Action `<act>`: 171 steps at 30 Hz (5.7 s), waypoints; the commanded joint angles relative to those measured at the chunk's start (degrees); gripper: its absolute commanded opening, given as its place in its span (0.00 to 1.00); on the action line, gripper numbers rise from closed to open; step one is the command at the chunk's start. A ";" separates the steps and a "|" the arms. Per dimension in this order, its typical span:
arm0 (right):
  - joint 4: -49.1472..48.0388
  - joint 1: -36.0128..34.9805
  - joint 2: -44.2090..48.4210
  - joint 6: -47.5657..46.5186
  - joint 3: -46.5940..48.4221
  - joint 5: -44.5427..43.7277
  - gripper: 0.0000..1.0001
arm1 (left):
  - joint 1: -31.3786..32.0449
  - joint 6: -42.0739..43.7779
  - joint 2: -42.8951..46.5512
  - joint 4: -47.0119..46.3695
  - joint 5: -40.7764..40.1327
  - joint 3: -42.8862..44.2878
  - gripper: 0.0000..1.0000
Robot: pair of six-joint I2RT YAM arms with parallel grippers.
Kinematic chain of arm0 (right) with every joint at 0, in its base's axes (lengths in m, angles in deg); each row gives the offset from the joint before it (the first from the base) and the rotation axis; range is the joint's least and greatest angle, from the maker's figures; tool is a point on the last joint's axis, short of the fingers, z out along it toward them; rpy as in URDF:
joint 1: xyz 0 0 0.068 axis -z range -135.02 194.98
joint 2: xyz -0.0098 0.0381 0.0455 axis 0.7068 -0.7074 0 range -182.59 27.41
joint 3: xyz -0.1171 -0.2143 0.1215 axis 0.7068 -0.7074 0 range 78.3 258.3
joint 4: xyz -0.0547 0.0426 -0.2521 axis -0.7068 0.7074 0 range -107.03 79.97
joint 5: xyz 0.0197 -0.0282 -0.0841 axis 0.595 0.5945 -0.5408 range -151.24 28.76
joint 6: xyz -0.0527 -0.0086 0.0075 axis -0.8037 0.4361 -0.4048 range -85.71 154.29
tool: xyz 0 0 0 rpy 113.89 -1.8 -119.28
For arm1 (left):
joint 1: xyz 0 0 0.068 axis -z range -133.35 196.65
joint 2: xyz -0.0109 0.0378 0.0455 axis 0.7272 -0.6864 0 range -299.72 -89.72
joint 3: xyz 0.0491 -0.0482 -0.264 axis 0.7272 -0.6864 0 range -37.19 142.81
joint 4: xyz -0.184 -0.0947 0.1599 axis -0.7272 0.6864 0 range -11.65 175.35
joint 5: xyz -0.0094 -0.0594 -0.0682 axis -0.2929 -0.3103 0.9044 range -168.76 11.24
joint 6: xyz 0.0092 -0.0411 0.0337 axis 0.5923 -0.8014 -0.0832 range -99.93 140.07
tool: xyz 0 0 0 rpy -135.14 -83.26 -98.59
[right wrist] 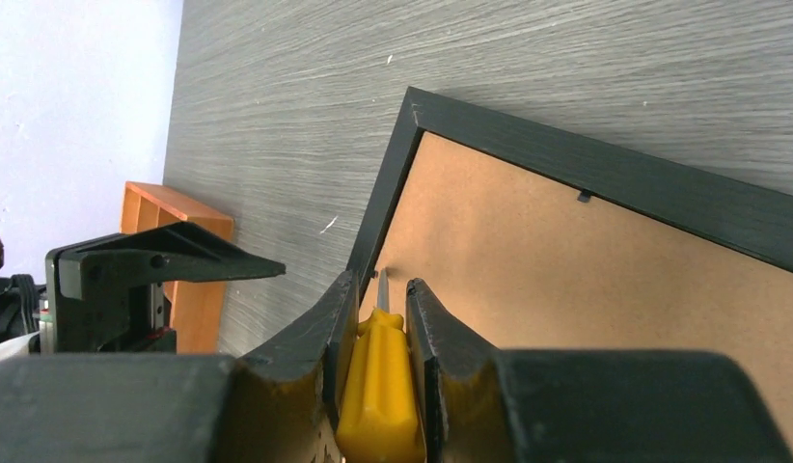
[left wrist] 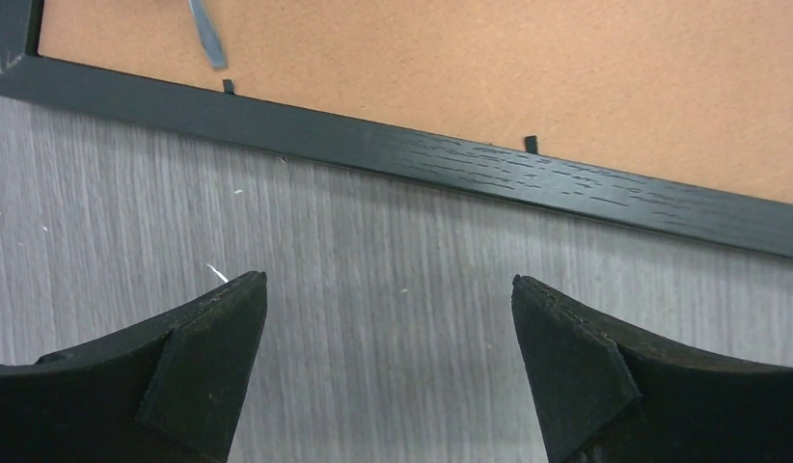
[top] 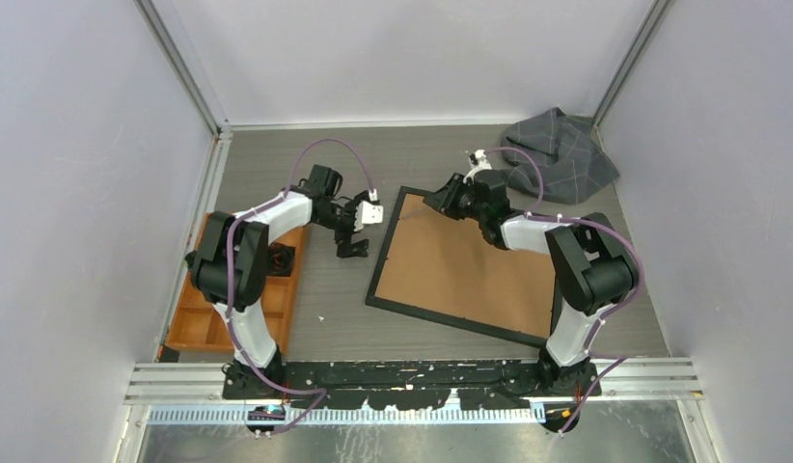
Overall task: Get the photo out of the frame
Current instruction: Release the photo frame item from the photo frame.
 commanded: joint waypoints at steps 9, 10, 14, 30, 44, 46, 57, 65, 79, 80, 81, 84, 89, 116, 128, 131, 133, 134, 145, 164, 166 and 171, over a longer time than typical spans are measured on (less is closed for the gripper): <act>-5.21 -1.98 -1.59 1.46 1.47 -3.29 0.01 | 1.78 7.65 -1.07 -0.53 0.20 0.85 0.99; -5.27 -2.20 -1.92 1.43 1.45 -3.29 0.01 | 1.97 7.46 -1.04 -0.65 -0.09 0.68 0.99; -2.77 -2.47 -2.49 3.26 1.71 -3.29 0.01 | 3.19 6.34 -1.93 -0.54 -2.27 1.56 0.98; 2.90 -0.47 1.65 11.29 0.36 -3.90 0.01 | 5.82 5.95 -2.74 -1.57 -7.77 0.27 0.96; 2.19 -1.10 0.42 14.05 0.74 -2.41 0.01 | 6.77 4.34 -2.78 -2.30 -9.51 0.28 0.95; 2.47 -1.17 0.41 14.25 0.74 -2.38 0.01 | 7.02 4.03 -2.88 -2.28 -9.81 0.46 0.95; -1.87 -1.44 -1.26 15.14 -0.27 -2.67 0.01 | 8.77 3.72 -1.74 -1.11 -10.55 0.17 0.95; -3.59 -1.97 -3.49 18.35 -0.21 -0.22 0.01 | 12.25 0.04 -0.58 2.57 -11.48 0.64 0.95; 0.14 -8.19 -2.48 16.18 2.00 0.23 0.01 | 15.49 -10.71 -1.76 7.32 -13.18 4.54 0.92; 0.42 -8.35 -2.48 15.99 2.05 0.31 0.01 | 15.49 -12.19 -1.60 6.60 -13.08 4.41 0.92; 1.05 -8.61 -2.71 15.48 2.54 0.55 0.01 | 15.49 -13.38 -1.69 6.17 -12.93 4.50 0.92; 2.38 -10.02 -3.42 14.06 4.15 1.78 0.01 | 15.54 -15.47 -2.79 6.50 -13.85 5.87 0.92; 2.91 -12.98 -3.45 12.57 5.65 3.92 0.01 | 15.57 -18.70 -3.76 5.31 -15.87 6.81 0.93; 4.14 -10.24 -5.71 8.43 8.37 9.50 0.01 | 15.73 -30.90 2.28 -2.68 -8.82 1.47 0.97; 10.18 -10.36 -5.91 3.28 11.69 8.77 0.01 | -0.30 -44.33 9.03 -14.37 -6.00 -0.34 1.00; 11.55 -10.40 -5.55 1.91 12.34 8.39 0.01 | -2.64 -56.25 3.53 -19.18 -4.23 -0.23 0.97; 11.85 -10.40 -5.10 1.35 12.19 7.91 0.01 | -3.84 -63.76 0.97 -22.69 -2.63 -0.51 0.95; 11.99 -10.36 -4.95 1.09 12.10 7.88 0.01 | -4.53 -68.30 -0.01 -24.51 -1.92 -0.82 0.93; 12.36 -10.58 -5.25 0.28 12.60 7.70 0.01 | -6.18 -94.94 -4.15 -39.78 -0.47 -6.61 0.74; 28.67 -19.24 -3.09 -4.87 20.97 2.87 0.01 | -6.06 -107.50 -10.83 -49.59 -3.12 -12.20 0.37; 29.49 -20.20 -2.78 -2.17 21.81 4.94 0.01 | -5.90 -107.57 -11.23 -49.82 -3.50 -12.48 0.34; 31.09 -22.00 -2.97 3.90 25.08 9.13 0.01 | -5.54 -107.70 -11.99 -50.06 -4.52 -12.85 0.29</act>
